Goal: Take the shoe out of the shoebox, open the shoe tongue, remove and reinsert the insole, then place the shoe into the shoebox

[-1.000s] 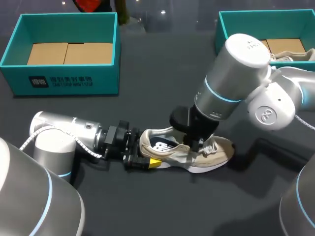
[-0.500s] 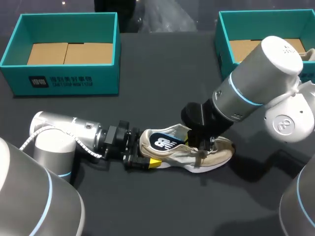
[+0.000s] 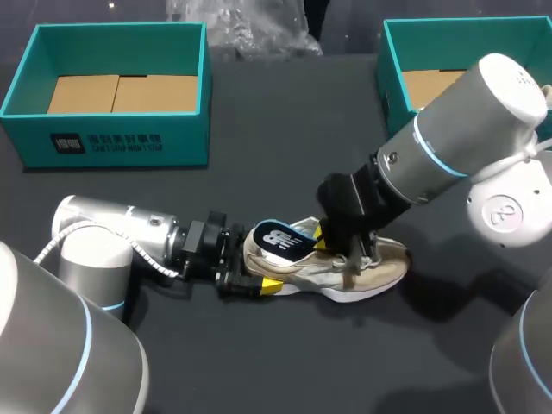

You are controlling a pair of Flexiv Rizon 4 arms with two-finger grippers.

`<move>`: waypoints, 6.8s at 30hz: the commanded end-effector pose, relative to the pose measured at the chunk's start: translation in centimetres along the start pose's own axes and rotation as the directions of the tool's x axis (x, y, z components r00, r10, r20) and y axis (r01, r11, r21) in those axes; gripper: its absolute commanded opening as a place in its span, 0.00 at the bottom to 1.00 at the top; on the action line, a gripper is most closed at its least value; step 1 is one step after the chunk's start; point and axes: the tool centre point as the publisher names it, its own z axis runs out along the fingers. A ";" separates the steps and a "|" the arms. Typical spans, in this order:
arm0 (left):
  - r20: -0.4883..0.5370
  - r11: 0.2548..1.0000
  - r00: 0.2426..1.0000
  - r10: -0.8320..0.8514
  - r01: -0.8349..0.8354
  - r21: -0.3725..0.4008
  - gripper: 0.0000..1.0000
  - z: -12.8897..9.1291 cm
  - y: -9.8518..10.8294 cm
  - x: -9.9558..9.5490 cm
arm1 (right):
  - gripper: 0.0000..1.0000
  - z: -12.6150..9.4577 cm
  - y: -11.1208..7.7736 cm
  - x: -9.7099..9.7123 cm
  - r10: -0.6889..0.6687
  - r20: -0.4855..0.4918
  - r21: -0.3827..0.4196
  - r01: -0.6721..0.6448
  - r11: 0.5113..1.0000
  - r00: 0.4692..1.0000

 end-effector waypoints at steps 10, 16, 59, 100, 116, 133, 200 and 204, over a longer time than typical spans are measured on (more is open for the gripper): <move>0.002 1.000 1.000 -0.001 0.001 0.000 0.00 -0.1 0.2 0.1 | 0.00 2.1 4.1 -2.9 -0.051 -0.150 0.080 0.064 0.995 0.987; 0.002 1.000 1.000 -0.001 0.001 0.000 0.00 -0.1 0.2 0.1 | 0.41 1.8 3.5 -2.9 0.008 -0.133 0.066 0.001 0.998 0.991; 0.002 1.000 1.000 -0.001 0.001 0.000 0.00 -0.1 0.2 0.1 | 0.54 1.8 4.9 -2.6 0.524 -0.255 0.187 -0.490 0.852 0.813; 0.002 1.000 1.000 -0.001 0.001 0.000 0.00 -0.1 0.2 0.1 | 0.00 3.6 5.6 -2.3 0.534 -0.272 -0.003 -0.556 0.831 0.800; 0.002 1.000 1.000 -0.001 0.001 0.000 0.00 -0.1 0.2 0.1 | 0.00 -0.4 11.3 -3.2 0.247 -0.170 -0.206 -0.280 0.938 0.954; 0.002 1.000 1.000 -0.001 0.001 0.000 0.00 -0.1 0.2 0.1 | 0.00 -1.0 13.3 -3.7 0.172 -0.156 -0.302 -0.213 0.929 0.973; 0.002 1.000 1.000 -0.001 0.001 0.000 0.00 -0.1 0.2 0.1 | 0.00 -22.4 15.0 6.5 0.376 -0.167 -0.777 -0.357 0.519 0.911; 0.002 1.000 1.000 -0.001 0.001 0.000 0.00 -0.1 0.2 0.1 | 0.00 -22.4 15.0 6.5 0.376 -0.167 -0.777 -0.357 0.519 0.911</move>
